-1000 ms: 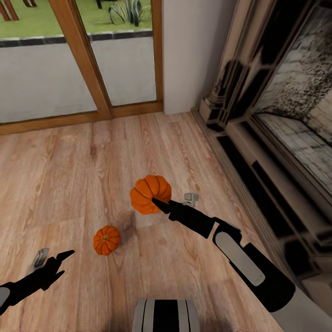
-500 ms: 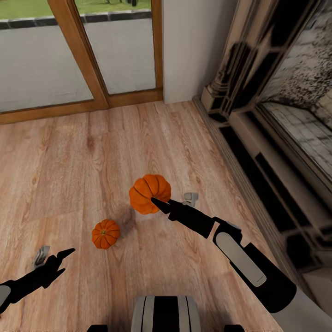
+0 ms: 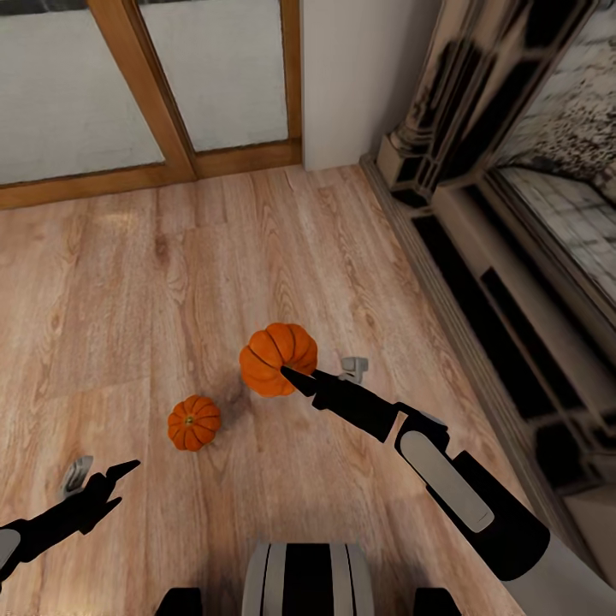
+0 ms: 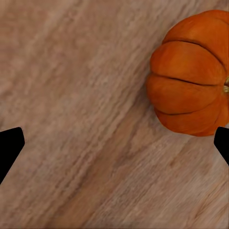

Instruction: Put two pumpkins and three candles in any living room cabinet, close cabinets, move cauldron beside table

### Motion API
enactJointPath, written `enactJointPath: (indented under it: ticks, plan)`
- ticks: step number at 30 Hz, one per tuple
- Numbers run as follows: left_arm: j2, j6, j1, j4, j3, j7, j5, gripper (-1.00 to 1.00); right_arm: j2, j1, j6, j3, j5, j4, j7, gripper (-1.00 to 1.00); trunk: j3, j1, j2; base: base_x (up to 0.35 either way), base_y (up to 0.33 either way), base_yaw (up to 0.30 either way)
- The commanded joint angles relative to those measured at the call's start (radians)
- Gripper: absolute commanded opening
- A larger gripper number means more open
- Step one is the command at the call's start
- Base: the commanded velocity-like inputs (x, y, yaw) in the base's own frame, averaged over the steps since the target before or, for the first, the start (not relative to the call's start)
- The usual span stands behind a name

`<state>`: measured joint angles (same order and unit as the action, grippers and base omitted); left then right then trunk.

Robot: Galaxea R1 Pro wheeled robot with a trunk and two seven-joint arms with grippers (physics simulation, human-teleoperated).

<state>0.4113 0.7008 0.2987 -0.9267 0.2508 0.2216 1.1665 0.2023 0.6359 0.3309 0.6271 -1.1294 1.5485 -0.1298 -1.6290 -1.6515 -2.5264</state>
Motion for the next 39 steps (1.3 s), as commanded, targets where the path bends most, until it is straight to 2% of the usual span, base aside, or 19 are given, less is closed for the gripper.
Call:
enactJointPath:
  ticks: [1,5,13,20,39]
  plan:
    - [0.000,0.006,0.000,0.000,0.002,0.002,0.001,1.00,0.001,0.001,0.001,0.000,-0.009,0.000,0.002,-1.00,-0.004,0.000,0.000,0.000,0.000,0.000]
    - [0.000,0.007,0.001,0.000,0.002,0.002,0.000,1.00,0.001,0.001,-0.002,0.000,-0.009,-0.002,0.002,-1.00,-0.020,-0.002,-0.001,0.000,0.000,0.000]
    - [0.000,0.009,0.000,-0.036,-0.001,-0.002,0.001,1.00,0.001,0.001,-0.003,0.001,-0.009,-0.003,0.004,-1.00,-0.020,-0.002,-0.001,0.005,-0.006,0.000]
    - [0.000,0.009,0.000,-0.038,-0.003,-0.002,0.001,1.00,0.001,0.001,-0.004,0.000,-0.009,-0.004,0.005,-1.00,-0.020,-0.002,-0.001,0.078,-0.151,0.000]
    - [0.001,0.009,0.000,-0.031,-0.004,-0.002,0.000,1.00,0.000,0.001,-0.004,0.000,-0.007,-0.005,0.007,-1.00,-0.020,-0.002,-0.001,0.166,-0.037,0.000]
